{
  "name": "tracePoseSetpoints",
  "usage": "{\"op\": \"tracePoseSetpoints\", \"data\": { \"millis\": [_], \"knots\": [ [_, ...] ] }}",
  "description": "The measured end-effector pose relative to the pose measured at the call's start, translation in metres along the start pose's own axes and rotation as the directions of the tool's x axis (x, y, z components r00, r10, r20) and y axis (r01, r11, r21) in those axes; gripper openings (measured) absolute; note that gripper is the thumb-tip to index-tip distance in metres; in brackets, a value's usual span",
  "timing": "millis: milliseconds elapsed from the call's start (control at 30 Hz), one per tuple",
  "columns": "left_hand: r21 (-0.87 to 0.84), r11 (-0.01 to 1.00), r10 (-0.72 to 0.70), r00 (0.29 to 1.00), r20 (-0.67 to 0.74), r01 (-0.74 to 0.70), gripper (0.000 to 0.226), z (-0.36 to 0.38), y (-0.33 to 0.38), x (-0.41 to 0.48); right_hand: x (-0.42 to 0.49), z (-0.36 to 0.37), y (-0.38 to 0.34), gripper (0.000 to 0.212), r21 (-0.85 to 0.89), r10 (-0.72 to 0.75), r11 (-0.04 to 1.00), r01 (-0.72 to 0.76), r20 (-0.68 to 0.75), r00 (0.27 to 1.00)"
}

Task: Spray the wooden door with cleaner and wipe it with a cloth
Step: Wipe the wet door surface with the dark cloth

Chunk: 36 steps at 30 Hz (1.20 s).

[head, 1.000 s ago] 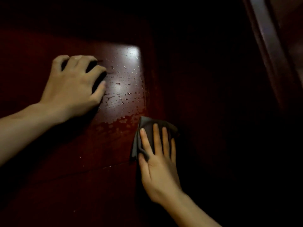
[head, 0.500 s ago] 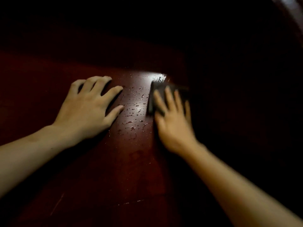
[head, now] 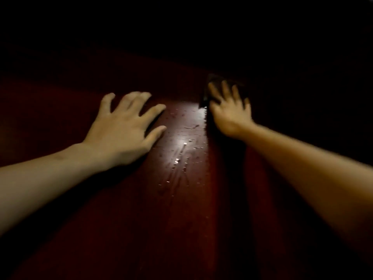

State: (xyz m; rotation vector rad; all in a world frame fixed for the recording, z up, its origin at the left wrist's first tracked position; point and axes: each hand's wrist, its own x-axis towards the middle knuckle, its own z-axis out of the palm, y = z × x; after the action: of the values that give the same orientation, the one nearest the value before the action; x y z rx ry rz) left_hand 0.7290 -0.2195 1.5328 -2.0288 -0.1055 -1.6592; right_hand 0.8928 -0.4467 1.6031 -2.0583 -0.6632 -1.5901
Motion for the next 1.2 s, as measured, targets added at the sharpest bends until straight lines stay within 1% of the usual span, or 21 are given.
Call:
{"op": "tracePoseSetpoints", "data": {
  "millis": [67,133,233,333,367,433,467,500,533,567,633,667,767,833,900,933,1000,1067,1100,1133,1200],
  "knots": [
    [0.031,0.999,0.041,0.999,0.011,-0.041,0.077,0.004,-0.007,-0.012,0.03,-0.01,0.001,0.058,0.045,0.05,0.998,-0.051,0.032,0.998],
    [0.044,0.998,0.05,0.999,0.004,-0.05,0.076,0.008,-0.012,-0.021,0.013,-0.007,-0.006,0.058,0.007,0.017,1.0,-0.017,0.001,1.0],
    [0.016,0.999,0.043,0.999,-0.014,-0.043,0.072,0.009,-0.012,-0.025,-0.09,0.013,-0.028,0.064,-0.111,-0.157,0.982,0.15,-0.05,0.986],
    [-0.006,0.999,0.041,0.999,-0.024,-0.041,0.072,0.01,-0.013,-0.032,-0.228,0.043,-0.045,0.074,-0.134,-0.334,0.933,0.335,0.03,0.942],
    [-0.012,0.999,0.046,0.999,-0.015,-0.046,0.072,0.008,-0.015,-0.036,-0.264,0.052,-0.048,0.08,-0.178,-0.378,0.909,0.378,0.035,0.925],
    [-0.01,0.999,0.041,0.999,0.009,-0.041,0.071,0.005,-0.021,-0.045,-0.301,0.062,-0.053,0.091,-0.221,-0.384,0.892,0.395,0.094,0.919],
    [-0.001,0.999,0.035,0.999,0.017,-0.035,0.072,0.006,-0.024,-0.049,-0.299,0.061,-0.053,0.091,-0.19,-0.393,0.892,0.41,0.122,0.912],
    [0.008,1.0,0.025,0.999,0.023,-0.025,0.072,0.006,-0.029,-0.052,-0.285,0.057,-0.056,0.085,-0.164,-0.407,0.891,0.424,0.126,0.905],
    [0.01,1.0,0.016,1.0,0.023,-0.017,0.073,0.006,-0.034,-0.054,-0.263,0.051,-0.058,0.078,-0.141,-0.411,0.896,0.422,0.097,0.906],
    [0.007,1.0,0.01,1.0,0.022,-0.01,0.073,0.005,-0.039,-0.054,-0.231,0.043,-0.058,0.076,-0.103,-0.373,0.921,0.376,0.047,0.927],
    [0.005,1.0,0.005,1.0,0.026,-0.005,0.073,0.002,-0.051,-0.051,-0.147,0.027,-0.063,0.078,-0.034,-0.22,0.975,0.22,0.015,0.975],
    [0.01,1.0,-0.001,1.0,0.027,0.001,0.074,0.001,-0.058,-0.05,-0.101,0.019,-0.067,0.079,-0.019,-0.176,0.984,0.176,-0.001,0.984],
    [0.019,0.998,-0.057,0.998,0.03,0.056,0.075,-0.002,-0.079,-0.049,-0.006,0.0,-0.083,0.072,-0.007,-0.117,0.993,0.117,0.028,0.993],
    [0.023,0.996,-0.092,0.995,0.035,0.091,0.075,-0.005,-0.088,-0.056,-0.001,-0.003,-0.093,0.074,-0.013,-0.125,0.992,0.125,0.038,0.991],
    [0.037,0.995,-0.093,0.994,0.052,0.091,0.075,-0.006,-0.092,-0.066,-0.041,0.003,-0.103,0.08,-0.059,-0.202,0.977,0.204,0.035,0.979],
    [0.042,0.995,-0.089,0.994,0.058,0.086,0.075,-0.006,-0.092,-0.071,-0.077,0.009,-0.108,0.082,-0.104,-0.28,0.954,0.283,0.037,0.959],
    [0.04,0.996,-0.087,0.994,0.062,0.085,0.075,-0.006,-0.094,-0.079,-0.166,0.031,-0.115,0.082,-0.164,-0.436,0.88,0.445,0.092,0.895],
    [0.036,0.996,-0.085,0.995,0.059,0.083,0.075,-0.007,-0.097,-0.09,-0.26,0.06,-0.117,0.074,-0.238,-0.574,0.777,0.582,0.109,0.811],
    [0.035,0.996,-0.084,0.995,0.059,0.082,0.075,-0.007,-0.099,-0.096,-0.295,0.072,-0.116,0.067,-0.289,-0.612,0.737,0.612,0.1,0.784],
    [0.033,0.996,-0.085,0.995,0.061,0.083,0.074,-0.007,-0.101,-0.101,-0.315,0.078,-0.115,0.063,-0.325,-0.618,0.718,0.616,0.111,0.779],
    [0.02,0.995,-0.097,0.993,0.072,0.096,0.075,-0.01,-0.108,-0.105,-0.321,0.077,-0.115,0.067,-0.282,-0.592,0.735,0.617,0.178,0.786]
  ]
}}
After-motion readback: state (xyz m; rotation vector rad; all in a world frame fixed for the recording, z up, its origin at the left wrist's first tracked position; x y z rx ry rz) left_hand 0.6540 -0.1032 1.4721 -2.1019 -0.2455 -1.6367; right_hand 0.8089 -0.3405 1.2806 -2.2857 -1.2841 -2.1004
